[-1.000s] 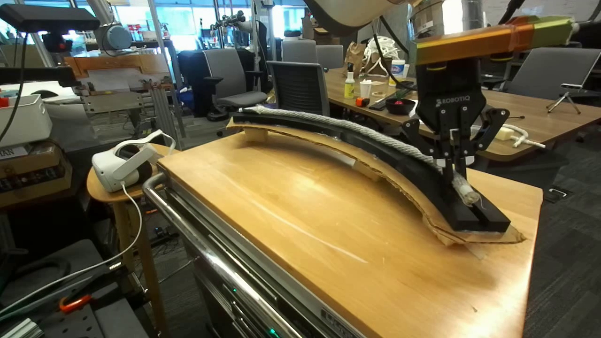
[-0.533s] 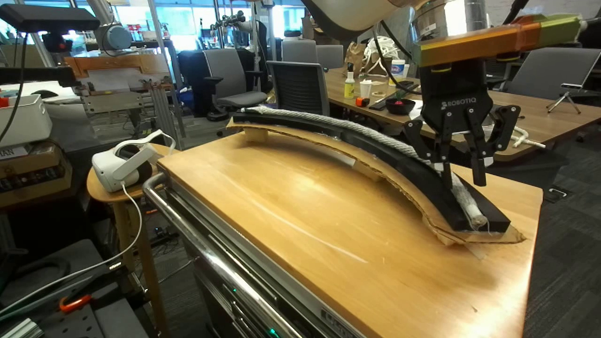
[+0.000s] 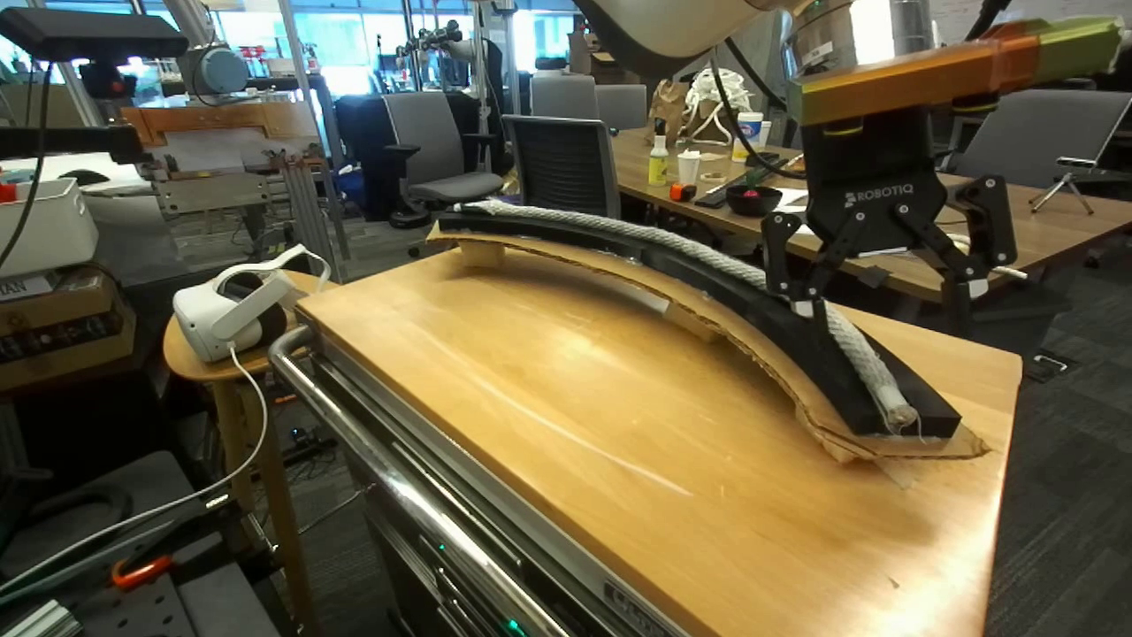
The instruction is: Place the rope along the black object
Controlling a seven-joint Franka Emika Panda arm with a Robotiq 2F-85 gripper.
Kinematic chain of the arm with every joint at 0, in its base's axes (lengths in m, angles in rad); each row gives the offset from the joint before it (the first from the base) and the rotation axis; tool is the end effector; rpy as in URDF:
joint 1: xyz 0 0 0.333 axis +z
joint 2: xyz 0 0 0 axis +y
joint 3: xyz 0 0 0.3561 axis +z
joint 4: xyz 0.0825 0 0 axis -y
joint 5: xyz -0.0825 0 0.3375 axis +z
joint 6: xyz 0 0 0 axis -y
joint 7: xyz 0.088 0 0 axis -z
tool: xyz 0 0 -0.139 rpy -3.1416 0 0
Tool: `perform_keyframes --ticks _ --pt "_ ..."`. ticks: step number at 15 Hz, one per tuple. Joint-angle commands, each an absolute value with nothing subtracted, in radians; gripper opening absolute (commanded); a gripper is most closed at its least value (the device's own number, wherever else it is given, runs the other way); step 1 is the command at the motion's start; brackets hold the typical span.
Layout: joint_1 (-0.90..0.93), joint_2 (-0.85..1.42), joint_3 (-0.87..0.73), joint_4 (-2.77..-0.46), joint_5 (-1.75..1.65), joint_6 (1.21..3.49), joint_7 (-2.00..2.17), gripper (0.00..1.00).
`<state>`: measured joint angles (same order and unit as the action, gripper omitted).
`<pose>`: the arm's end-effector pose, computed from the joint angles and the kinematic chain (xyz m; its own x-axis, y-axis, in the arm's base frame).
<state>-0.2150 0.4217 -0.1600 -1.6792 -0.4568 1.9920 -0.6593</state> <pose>0.5772 -0.2570 0.3905 0.8293 0.4012 -0.3890 0.5152 -0.8184 0.2543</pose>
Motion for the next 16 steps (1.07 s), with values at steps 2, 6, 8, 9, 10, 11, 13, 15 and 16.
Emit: perform_keyframes --ticks 2,6,8,9,10,11,13,15,16 --pt "-0.217 0.402 -0.149 -1.688 -0.453 1.990 -0.691 1.00" --pt "-0.216 0.401 -0.147 -1.693 -0.453 1.987 -0.695 1.00" --pt "-0.243 0.367 -0.138 -1.763 -0.474 2.174 -0.791 1.00" --pt "-0.251 0.367 -0.137 -1.771 -0.459 2.243 -0.813 1.00" --pt "-0.259 0.365 -0.134 -1.781 -0.441 2.304 -0.832 1.00" --pt "-0.265 0.359 -0.130 -1.796 -0.421 2.367 -0.842 1.00" --pt "-0.296 0.345 -0.095 -1.818 -0.300 2.424 -0.905 1.00" --pt "-0.268 0.390 -0.125 -1.778 -0.312 2.388 -0.878 1.00" --pt "-0.278 0.383 -0.112 -1.785 -0.270 2.393 -0.908 1.00"
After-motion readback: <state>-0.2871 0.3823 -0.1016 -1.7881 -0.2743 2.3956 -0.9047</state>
